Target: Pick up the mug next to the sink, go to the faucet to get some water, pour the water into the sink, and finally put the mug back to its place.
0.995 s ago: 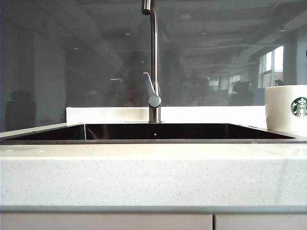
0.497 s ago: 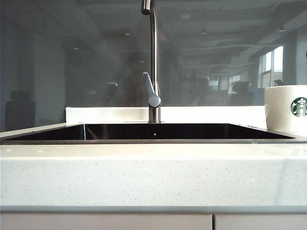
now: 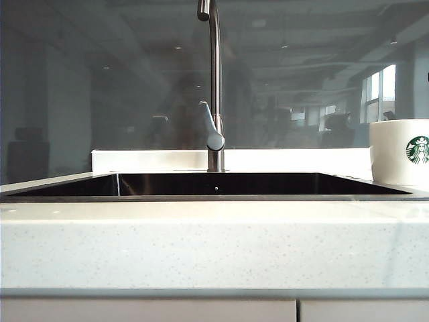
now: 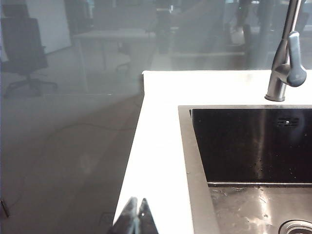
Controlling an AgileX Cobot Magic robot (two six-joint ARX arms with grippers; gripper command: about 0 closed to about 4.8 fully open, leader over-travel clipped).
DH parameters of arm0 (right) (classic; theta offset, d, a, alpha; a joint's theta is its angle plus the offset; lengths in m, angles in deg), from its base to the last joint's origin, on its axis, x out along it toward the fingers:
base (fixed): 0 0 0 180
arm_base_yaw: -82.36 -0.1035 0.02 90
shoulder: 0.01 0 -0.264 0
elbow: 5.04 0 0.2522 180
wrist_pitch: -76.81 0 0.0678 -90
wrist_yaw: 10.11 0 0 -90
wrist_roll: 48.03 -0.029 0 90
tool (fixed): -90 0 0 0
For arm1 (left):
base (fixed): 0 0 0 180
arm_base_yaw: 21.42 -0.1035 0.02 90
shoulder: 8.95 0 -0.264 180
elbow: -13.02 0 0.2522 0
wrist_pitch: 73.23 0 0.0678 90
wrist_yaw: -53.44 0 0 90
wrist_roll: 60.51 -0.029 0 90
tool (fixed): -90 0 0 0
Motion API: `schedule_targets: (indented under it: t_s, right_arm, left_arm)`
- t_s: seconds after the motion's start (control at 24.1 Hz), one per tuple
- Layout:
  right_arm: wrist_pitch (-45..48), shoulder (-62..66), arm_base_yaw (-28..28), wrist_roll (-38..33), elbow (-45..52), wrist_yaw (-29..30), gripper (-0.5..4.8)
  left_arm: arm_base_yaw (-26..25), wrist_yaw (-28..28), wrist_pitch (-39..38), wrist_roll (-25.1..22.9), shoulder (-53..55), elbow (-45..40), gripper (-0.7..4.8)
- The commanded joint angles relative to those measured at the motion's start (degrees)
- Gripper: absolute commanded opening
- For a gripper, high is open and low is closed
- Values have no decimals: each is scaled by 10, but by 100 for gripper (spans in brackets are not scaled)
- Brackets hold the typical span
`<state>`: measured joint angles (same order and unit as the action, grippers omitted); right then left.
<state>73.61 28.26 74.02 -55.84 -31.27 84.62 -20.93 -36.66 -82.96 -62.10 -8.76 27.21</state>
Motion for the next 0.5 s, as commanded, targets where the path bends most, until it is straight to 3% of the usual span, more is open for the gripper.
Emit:
schedule_targets:
  t_s: [0.04,0.5]
  right_arm:
    - [9,0,-1,2,-3,1,-1]
    - [10,0,-1,2,-3,1,-1]
  left_arm:
    - [0,1,8,1,0,1,-4]
    - [0,2,12,10,0,2,-4]
